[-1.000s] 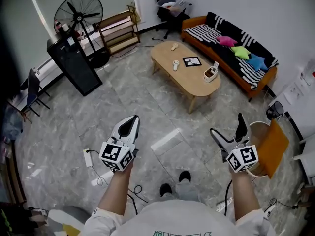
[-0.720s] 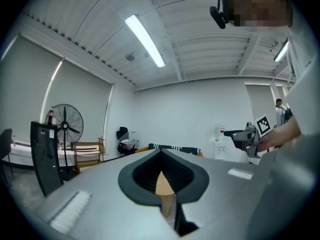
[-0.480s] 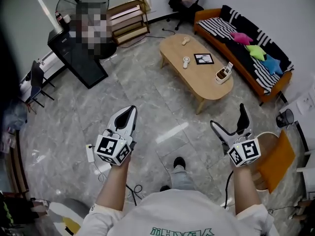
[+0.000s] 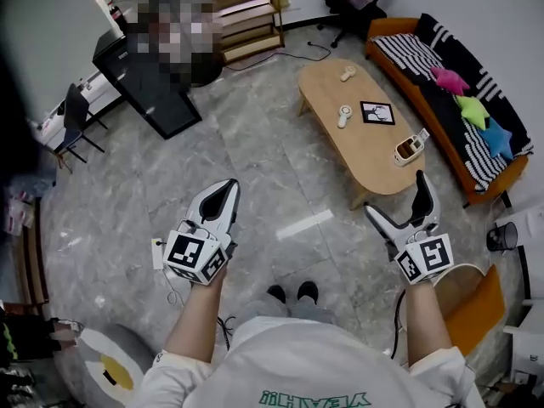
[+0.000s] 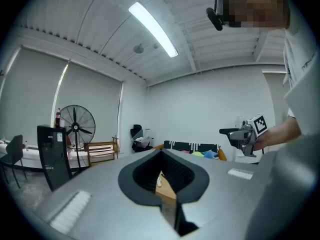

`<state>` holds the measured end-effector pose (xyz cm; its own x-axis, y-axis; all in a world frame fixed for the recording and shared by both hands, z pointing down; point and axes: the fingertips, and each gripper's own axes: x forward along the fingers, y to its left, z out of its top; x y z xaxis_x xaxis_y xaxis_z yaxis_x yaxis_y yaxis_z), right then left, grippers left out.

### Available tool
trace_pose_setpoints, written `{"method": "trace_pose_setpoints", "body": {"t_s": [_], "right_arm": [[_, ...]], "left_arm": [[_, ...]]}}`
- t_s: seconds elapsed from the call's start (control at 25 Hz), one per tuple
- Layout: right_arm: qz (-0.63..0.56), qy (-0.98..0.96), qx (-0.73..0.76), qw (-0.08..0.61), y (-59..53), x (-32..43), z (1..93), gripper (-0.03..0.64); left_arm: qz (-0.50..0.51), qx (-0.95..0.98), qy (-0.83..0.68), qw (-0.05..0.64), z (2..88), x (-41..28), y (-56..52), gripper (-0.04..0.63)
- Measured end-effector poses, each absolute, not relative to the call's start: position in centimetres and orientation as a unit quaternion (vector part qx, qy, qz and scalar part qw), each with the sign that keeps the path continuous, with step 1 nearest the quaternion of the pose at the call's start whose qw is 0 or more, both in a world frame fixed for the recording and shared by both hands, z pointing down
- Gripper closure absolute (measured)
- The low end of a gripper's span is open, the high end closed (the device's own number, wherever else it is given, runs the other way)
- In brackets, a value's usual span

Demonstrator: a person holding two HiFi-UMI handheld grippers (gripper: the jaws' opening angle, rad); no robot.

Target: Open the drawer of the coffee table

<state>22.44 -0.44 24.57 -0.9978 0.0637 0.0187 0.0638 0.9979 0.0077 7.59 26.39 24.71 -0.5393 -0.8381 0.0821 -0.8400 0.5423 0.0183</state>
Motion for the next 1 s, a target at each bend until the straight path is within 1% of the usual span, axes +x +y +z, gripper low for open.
{"method": "trace_pose_setpoints", "body": {"t_s": [0.32,0.76,1.0], "right_arm": [[-0.015,-0.999,-0.031,0.021,-0.5,14.7,24.9,0.027],[-0.028,-0.998,0.036,0.039,1.5,-0.4,23.8,0.027],[-0.035,-0.996,0.069,0.043,1.8,-5.0,22.8,0.028]], "left_arm": [[0.003,0.483,-0.875,0.044,25.6,-1.1,25.9,0.597],[-0.005,0.539,-0.841,0.048,26.9,-19.0,27.5,0.597],[-0.01,0.562,-0.825,0.051,27.0,-25.3,27.2,0.597]]}}
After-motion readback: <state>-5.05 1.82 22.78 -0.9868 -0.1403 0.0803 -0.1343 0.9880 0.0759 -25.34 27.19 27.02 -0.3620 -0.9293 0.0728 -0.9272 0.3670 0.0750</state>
